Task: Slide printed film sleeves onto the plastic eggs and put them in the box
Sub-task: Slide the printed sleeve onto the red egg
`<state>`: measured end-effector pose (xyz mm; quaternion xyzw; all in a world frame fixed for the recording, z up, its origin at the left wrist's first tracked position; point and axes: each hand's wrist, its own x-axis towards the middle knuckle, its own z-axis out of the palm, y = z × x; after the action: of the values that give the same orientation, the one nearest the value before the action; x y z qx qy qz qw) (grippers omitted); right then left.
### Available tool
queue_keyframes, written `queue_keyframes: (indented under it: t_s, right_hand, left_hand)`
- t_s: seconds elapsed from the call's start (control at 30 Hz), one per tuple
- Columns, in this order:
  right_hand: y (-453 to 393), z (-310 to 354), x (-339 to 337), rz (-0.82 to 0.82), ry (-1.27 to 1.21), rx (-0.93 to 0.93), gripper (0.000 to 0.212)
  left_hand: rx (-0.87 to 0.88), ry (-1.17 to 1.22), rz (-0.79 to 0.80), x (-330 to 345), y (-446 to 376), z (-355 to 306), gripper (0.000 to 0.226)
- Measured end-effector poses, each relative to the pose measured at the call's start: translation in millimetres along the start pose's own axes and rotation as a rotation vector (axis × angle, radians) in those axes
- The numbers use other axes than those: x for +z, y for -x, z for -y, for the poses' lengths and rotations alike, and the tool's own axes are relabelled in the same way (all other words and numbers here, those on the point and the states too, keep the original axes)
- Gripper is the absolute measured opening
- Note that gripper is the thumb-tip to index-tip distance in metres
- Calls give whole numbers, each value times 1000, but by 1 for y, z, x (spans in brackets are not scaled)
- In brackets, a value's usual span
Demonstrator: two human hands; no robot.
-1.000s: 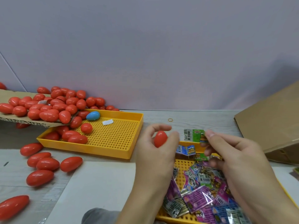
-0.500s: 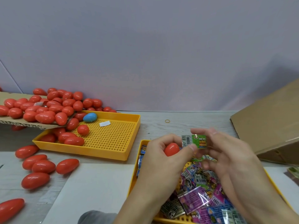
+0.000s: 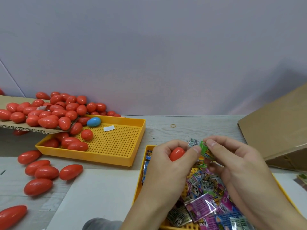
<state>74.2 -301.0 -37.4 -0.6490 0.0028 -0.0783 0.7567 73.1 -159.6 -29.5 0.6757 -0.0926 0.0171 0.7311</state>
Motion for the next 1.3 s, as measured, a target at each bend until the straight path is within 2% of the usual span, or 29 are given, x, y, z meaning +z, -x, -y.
queue_keyframes:
  t_s: [0.1,0.23,0.4,0.63,1.0,1.07,1.17,1.3]
  right_hand:
    - [1,-1,0,24,52,23,39]
    - [0,-2,-1,62,74,59,22]
    - [2,3,1,108,55,45,35]
    - [3,2,5,46,154,-24,36]
    - [0,2,0,-27,71,-25,36]
    - [1,3,-1,4,72,0,42]
    - [2,3,0,70,113,13,71]
    - [4,3,3,108,145,-1,77]
  left_hand:
    - [4,8,-47,-1,0,-1,23]
    - [7,2,-107,-2,-2,1,28]
    - [22,-56,-95,-1,-2,2,27]
    - [21,-64,-78,0,0,-1,24]
    - [14,-152,-104,1,1,-1,22]
    - [33,-190,-141,2,1,-1,24]
    - [61,-227,-188,2,0,-3,21]
    - [81,-221,-214,1,0,-4,17]
